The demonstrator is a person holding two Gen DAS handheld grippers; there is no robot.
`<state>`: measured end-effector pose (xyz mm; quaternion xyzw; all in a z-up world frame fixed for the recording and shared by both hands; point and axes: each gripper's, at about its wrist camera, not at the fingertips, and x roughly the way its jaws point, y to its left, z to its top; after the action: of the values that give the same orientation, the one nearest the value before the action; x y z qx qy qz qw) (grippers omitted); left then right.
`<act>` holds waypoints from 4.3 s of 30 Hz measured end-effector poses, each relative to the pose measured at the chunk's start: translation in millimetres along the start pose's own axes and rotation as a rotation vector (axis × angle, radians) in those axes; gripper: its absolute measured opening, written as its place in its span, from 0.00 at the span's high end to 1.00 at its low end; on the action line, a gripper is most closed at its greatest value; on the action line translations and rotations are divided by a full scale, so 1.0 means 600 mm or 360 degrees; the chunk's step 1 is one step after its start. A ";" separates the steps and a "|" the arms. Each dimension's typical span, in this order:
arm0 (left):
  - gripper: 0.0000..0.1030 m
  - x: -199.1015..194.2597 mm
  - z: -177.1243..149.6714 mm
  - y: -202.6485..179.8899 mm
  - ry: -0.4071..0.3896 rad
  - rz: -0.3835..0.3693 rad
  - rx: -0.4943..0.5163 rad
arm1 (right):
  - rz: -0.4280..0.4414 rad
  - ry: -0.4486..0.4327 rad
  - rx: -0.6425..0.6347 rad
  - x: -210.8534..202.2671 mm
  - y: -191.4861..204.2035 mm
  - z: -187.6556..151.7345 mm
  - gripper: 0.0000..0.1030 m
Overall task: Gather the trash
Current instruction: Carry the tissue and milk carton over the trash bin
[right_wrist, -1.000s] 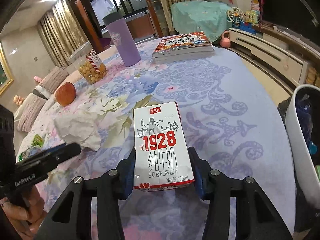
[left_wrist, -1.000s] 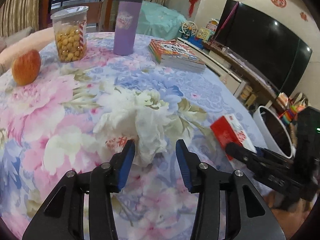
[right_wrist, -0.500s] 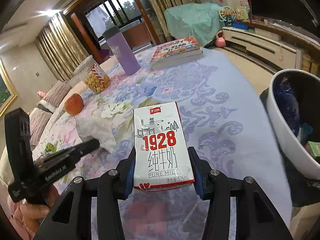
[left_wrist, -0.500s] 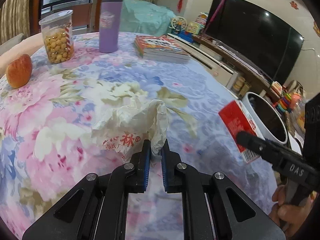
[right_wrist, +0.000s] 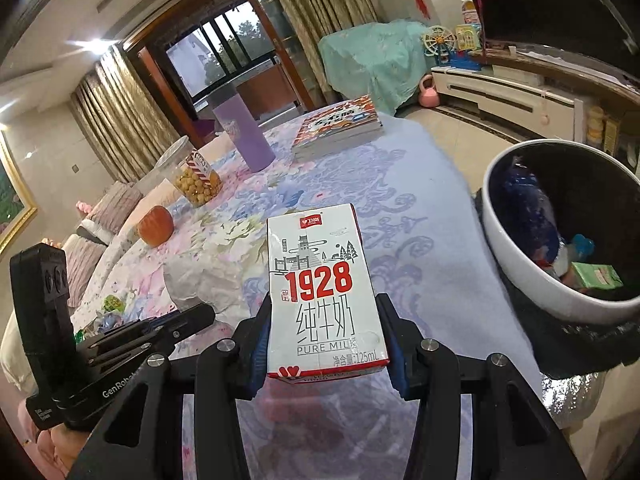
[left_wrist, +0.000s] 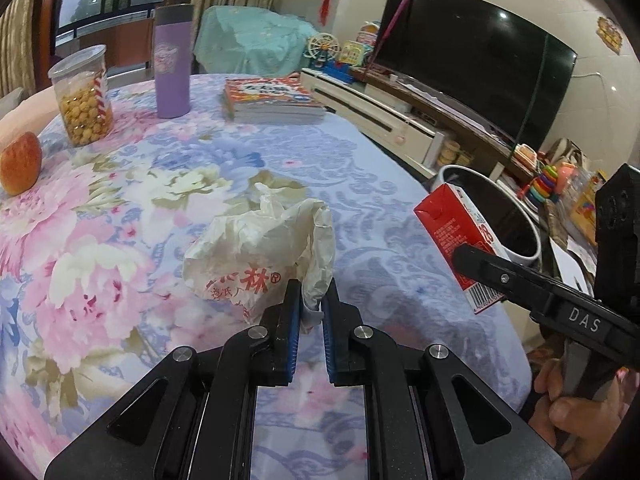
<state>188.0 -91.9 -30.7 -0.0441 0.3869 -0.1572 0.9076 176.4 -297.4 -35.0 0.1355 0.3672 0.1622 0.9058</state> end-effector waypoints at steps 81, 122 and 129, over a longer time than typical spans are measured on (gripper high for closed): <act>0.91 0.094 0.101 -0.308 0.0066 -0.0391 0.0395 | -0.0302 -0.0196 0.0246 -0.138 -0.233 0.071 0.53; 0.91 0.162 0.127 -0.371 0.0142 -0.0350 0.0493 | -0.0377 -0.0070 0.0341 -0.110 -0.295 0.097 0.53; 0.91 0.169 0.131 -0.374 0.0147 -0.0340 0.0502 | -0.0375 -0.0070 0.0350 -0.112 -0.295 0.096 0.53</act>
<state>253.7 -339.9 -0.4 0.0652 0.3918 -0.3132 0.8627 206.4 -492.5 -17.9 0.1932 0.3762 0.0107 0.9061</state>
